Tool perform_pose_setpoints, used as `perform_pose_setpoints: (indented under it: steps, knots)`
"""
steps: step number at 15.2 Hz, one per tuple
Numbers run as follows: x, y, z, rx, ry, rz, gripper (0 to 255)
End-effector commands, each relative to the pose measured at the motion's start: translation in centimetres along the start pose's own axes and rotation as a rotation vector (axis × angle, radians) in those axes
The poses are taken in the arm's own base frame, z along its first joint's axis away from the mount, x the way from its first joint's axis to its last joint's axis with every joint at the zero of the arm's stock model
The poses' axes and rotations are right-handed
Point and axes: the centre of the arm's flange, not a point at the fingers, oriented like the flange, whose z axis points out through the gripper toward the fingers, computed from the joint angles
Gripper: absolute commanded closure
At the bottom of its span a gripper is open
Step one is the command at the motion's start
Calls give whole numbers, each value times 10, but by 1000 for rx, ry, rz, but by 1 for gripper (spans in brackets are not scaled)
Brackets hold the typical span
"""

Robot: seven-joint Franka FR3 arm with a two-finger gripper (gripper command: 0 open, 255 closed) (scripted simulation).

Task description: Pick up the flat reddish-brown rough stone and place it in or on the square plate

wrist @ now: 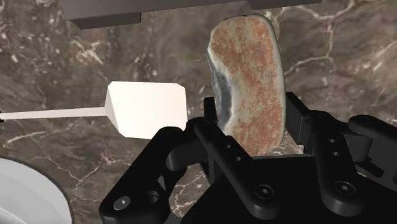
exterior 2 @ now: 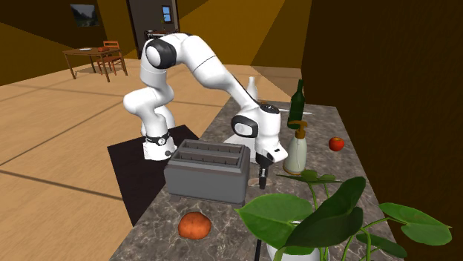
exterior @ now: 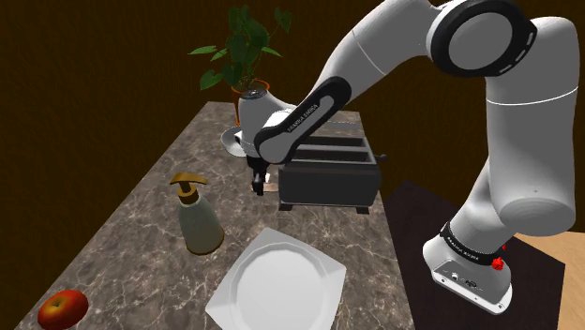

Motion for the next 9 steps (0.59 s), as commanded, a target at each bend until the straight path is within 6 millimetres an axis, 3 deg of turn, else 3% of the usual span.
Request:
perform_pose_setpoints:
  steps: [1,9]
  knots:
    - [0,-1,-10,0,0,0,255]
    - [0,0,-53,0,0,0,255]
